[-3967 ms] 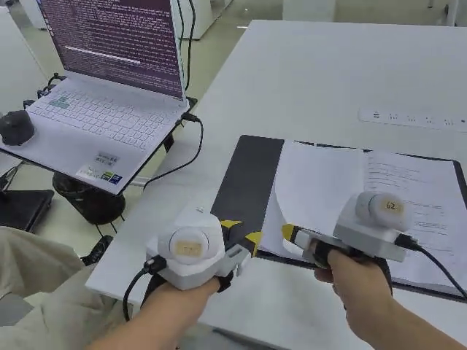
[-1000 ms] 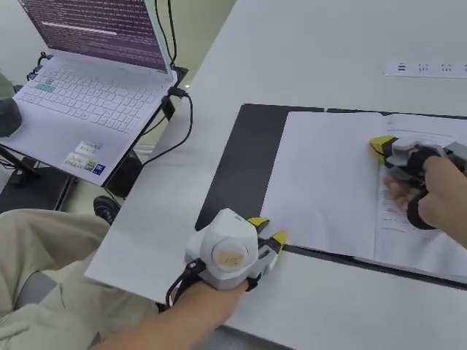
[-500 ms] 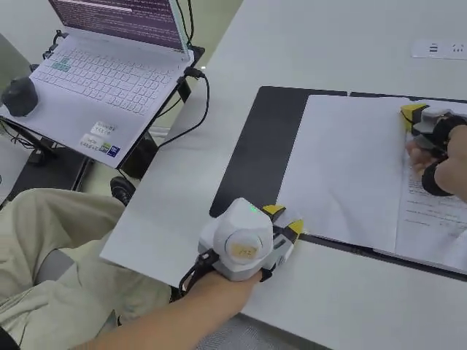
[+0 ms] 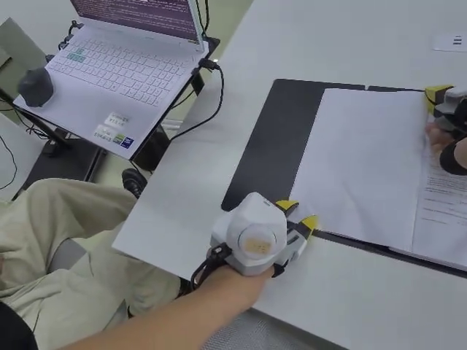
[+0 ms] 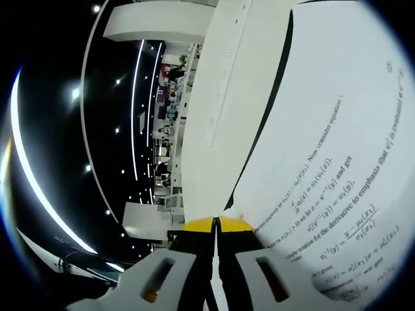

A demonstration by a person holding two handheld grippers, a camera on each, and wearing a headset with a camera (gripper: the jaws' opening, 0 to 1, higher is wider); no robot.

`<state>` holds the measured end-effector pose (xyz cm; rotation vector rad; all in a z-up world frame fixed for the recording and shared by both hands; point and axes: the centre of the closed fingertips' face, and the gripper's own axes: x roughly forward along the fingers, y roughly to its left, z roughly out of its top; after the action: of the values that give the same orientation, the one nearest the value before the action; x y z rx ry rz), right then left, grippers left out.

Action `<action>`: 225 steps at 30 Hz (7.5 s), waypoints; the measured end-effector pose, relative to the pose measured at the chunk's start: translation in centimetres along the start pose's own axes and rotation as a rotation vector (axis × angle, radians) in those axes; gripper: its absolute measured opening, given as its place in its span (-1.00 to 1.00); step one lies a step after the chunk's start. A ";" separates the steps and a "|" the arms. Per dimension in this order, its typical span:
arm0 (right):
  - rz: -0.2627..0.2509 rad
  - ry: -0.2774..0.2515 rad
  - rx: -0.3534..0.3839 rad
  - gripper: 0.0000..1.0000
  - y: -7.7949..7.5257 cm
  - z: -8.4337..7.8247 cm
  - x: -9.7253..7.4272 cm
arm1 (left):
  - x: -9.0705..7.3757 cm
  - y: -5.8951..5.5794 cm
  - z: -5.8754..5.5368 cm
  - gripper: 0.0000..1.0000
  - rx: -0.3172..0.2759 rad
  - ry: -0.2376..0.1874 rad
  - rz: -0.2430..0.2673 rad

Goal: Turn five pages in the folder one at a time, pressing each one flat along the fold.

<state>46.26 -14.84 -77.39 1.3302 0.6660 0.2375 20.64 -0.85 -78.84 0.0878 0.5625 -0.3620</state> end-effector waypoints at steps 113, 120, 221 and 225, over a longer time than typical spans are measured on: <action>-0.234 -0.045 -1.089 0.99 0.1 -2.1 -37.6 | -12.3 -2.4 8.0 0.98 -0.095 -0.080 0.039; -0.219 -0.037 -1.102 1.00 0.0 -2.2 -37.7 | -12.0 -2.9 7.8 0.98 -0.087 -0.070 0.032; -0.172 0.135 -0.805 0.07 -6.5 -2.7 -30.0 | 9.9 -20.6 6.7 -1.00 0.121 -0.012 -0.190; -0.182 0.132 -0.783 -0.04 -7.0 -2.3 -29.7 | 10.0 -20.6 6.7 -1.00 0.113 -0.013 -0.189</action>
<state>19.87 -30.20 -74.94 0.5048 0.6992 0.3911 24.44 -24.39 -78.19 0.1419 0.5387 -0.5781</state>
